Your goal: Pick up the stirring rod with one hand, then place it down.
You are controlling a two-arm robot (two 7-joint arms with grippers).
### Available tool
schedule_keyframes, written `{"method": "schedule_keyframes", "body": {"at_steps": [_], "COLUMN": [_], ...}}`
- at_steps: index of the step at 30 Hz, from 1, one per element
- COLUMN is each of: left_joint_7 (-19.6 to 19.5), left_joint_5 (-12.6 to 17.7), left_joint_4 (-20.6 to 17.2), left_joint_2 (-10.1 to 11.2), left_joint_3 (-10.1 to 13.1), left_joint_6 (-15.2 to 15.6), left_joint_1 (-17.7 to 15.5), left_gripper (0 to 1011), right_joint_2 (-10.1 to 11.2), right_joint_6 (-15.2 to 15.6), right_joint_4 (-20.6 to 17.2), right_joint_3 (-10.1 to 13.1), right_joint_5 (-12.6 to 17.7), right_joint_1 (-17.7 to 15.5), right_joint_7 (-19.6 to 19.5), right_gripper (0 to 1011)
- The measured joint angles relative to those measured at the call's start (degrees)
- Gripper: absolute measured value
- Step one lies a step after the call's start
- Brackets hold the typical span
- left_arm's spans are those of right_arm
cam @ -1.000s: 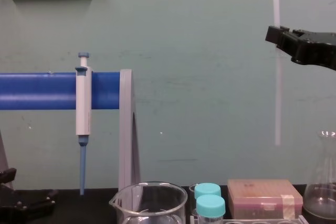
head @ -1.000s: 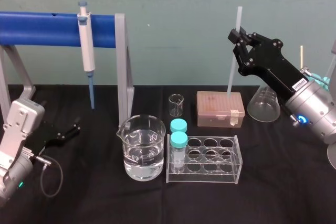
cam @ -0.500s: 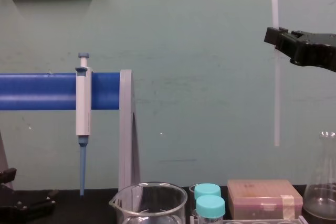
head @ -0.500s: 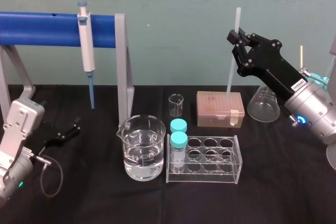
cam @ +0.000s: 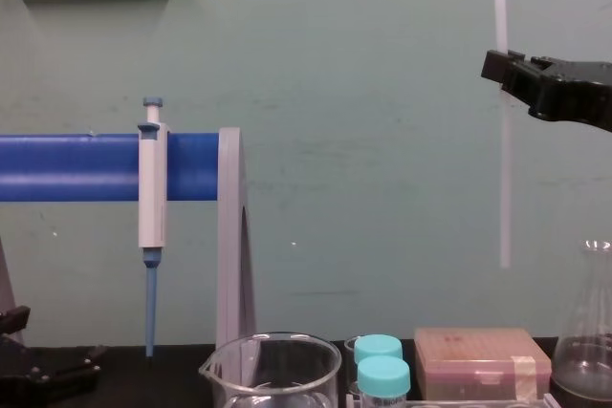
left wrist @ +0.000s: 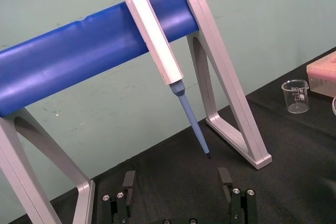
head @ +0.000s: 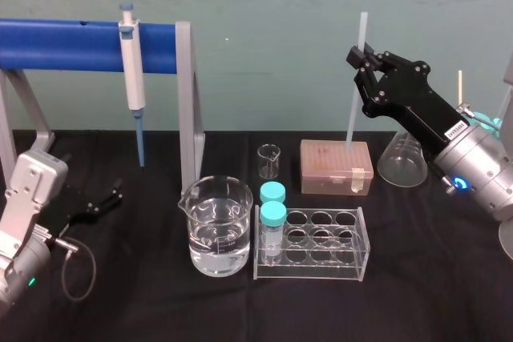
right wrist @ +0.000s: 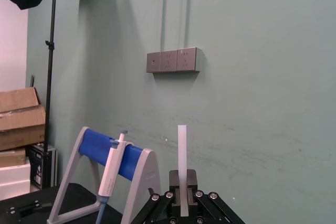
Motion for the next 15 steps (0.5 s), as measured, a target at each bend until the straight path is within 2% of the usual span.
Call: {"method": "schedule_keyframes", "body": {"at_steps": [15], "left_joint_7": [0.0], "left_joint_5": [0.0], "left_joint_4": [0.0], "left_joint_2": [0.0], "left_joint_3": [0.0], "left_joint_6": [0.0], "left_joint_1": [0.0], "left_gripper": [1000], "right_joint_2": [0.4], "right_joint_6": [-0.7], "right_joint_4": [1.4], "right_joint_3": [-0.4], "right_joint_5": [0.6], "right_joint_1": [0.4], "right_joint_7": [1.7], "right_gripper": [70]}}
